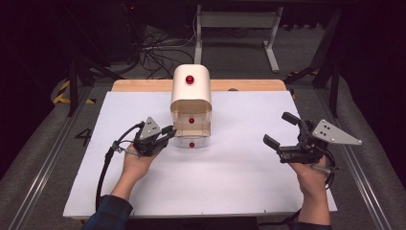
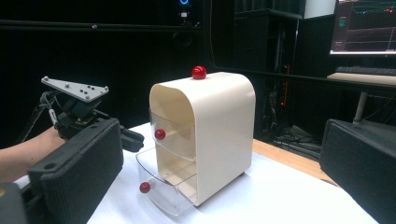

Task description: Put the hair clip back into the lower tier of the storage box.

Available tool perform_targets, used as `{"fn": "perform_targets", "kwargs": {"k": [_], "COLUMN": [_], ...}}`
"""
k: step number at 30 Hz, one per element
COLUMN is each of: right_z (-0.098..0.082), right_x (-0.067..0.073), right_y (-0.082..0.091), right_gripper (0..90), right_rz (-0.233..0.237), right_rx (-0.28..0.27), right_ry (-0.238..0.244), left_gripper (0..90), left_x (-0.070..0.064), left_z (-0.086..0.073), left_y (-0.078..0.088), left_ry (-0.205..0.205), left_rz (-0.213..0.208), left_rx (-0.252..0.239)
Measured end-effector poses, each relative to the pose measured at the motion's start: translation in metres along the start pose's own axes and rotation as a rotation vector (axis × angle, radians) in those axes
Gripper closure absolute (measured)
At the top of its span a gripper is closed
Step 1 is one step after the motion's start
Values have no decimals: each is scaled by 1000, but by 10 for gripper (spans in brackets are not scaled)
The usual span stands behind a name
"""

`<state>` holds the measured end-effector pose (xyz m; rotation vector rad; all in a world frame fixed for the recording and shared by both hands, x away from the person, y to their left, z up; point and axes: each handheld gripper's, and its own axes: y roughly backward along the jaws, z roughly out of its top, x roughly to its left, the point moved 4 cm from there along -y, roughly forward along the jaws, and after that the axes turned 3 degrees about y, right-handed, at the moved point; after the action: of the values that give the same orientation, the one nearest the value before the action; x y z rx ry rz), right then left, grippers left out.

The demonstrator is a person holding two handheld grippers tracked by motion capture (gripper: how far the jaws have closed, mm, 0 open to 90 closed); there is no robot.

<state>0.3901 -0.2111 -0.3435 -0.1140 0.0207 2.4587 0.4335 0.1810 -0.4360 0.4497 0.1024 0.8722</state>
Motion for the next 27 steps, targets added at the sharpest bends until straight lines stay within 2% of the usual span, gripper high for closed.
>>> {"fn": "perform_targets", "kwargs": {"k": [20, 27], "right_z": [-1, 0], "right_x": [-1, -1], "right_y": [1, 1], "right_gripper": [2, 2], "right_rz": [-3, -3], "right_rx": [0, -4], "right_ry": [-2, -3], "left_gripper": [766, 766], "left_x": [-4, -5], "left_z": [4, 4], "left_y": [-9, -13], "left_ry": [27, 28], "left_rz": [-15, -21], "left_rx": [-31, -28]}}
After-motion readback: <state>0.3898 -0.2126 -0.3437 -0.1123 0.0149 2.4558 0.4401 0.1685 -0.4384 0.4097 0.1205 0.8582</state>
